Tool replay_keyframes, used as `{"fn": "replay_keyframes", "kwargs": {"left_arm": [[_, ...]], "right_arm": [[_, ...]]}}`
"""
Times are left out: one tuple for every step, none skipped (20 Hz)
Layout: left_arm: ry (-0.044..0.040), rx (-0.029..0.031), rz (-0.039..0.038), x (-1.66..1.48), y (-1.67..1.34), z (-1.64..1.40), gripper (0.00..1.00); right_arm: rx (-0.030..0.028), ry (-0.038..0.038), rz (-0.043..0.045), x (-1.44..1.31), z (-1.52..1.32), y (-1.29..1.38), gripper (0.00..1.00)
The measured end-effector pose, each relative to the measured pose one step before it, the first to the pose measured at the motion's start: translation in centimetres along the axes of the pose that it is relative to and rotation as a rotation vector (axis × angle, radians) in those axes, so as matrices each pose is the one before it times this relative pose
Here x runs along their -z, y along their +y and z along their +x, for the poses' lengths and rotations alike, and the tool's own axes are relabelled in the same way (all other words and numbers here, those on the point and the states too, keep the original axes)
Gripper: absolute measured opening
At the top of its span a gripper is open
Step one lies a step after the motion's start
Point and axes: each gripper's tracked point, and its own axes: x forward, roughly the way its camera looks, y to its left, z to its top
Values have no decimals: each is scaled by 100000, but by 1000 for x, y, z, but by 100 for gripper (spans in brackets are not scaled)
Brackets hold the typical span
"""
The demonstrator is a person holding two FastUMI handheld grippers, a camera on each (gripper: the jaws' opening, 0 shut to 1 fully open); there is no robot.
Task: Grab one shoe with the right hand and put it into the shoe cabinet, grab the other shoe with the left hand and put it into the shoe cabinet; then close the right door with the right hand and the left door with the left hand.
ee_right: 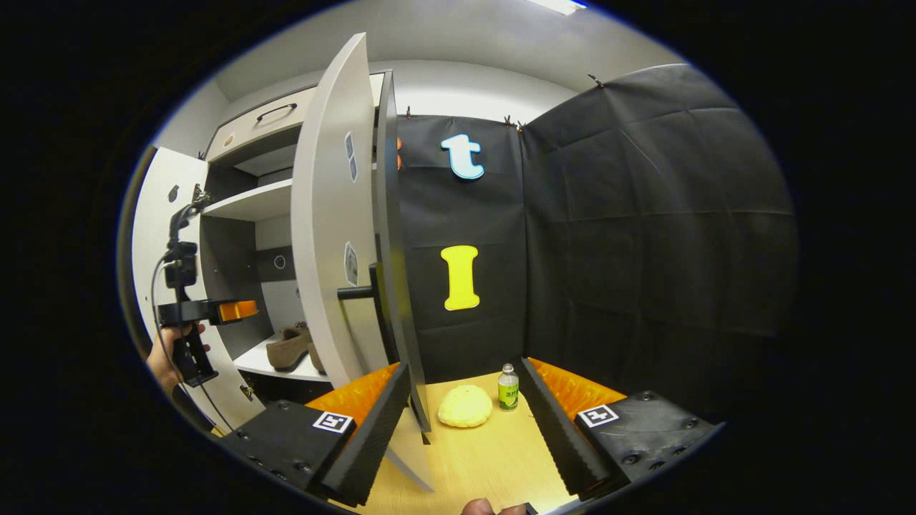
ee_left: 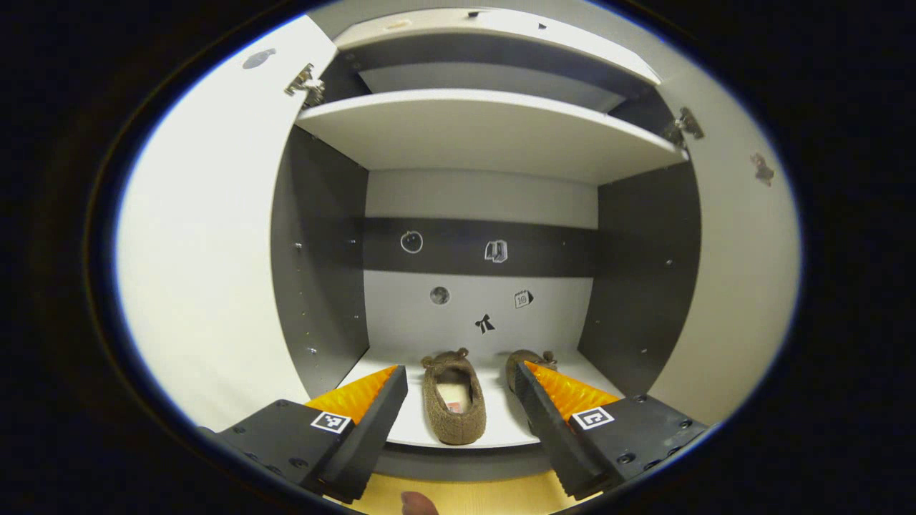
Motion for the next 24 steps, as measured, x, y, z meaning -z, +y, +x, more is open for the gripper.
{"fn": "replay_keyframes", "kwargs": {"left_arm": [[-580,-418,690,-63,384,-1088,97],[-174,-200,666,111,207,-1144,96],[47,260,484,103,193,-1023,97],[-402,160,766,71,165,-1055,96],[-886,-458,945,-197,400,-987,100],[-892,-92,1106,-166,355,-1020,99],[-319,152,846,-104,229,-865,99],[-427,688,1061,-23,130,-1054,96],[-374,645,909,-30,124,-998,96],[-74,717,1095,120,168,-1060,97],[-55,576,497,99,135,-933,97],[39,325,125,208,135,-822,96],[312,407,65,254,240,-900,96],[213,-84,202,233,254,-311,96],[139,-506,339,274,444,-754,96],[-7,-564,312,274,452,-570,96],[604,-792,779,312,538,-546,96],[254,-675,787,304,560,-553,97],[-58,-170,122,52,469,-397,96],[70,230,-213,171,255,-525,97],[-113,294,-181,47,272,-497,97],[-107,83,-76,82,390,-338,97],[21,365,323,75,314,-343,96],[145,74,368,145,373,-302,97]], "right_arm": [[-224,423,-464,-23,424,-77,98],[-559,92,66,-189,392,151,98],[-561,-130,311,-203,398,265,98],[-461,-100,71,-108,339,32,98],[237,-8,-196,-56,236,-82,98],[397,-224,-474,-118,135,-119,98],[-375,-66,-39,-72,87,96,98],[-678,275,243,-2,56,163,98],[-759,359,373,54,79,210,98],[-323,158,-370,26,-28,194,98],[-499,-556,-978,-10,36,241,98],[149,414,-1083,25,-151,241,98],[95,-673,-467,-82,29,238,96],[-69,350,-51,154,-152,305,95],[-80,80,474,49,-99,611,95],[158,177,231,67,-146,595,96],[506,-235,-81,76,-102,430,96],[735,-209,-309,54,-129,401,96],[571,-390,-97,78,-183,318,96],[53,1,95,70,-167,511,96],[-306,-20,449,50,-222,714,96],[-881,324,123,143,-166,844,96],[-1202,103,-215,164,-142,961,96],[-1111,-26,-556,134,-77,1062,96]]}}
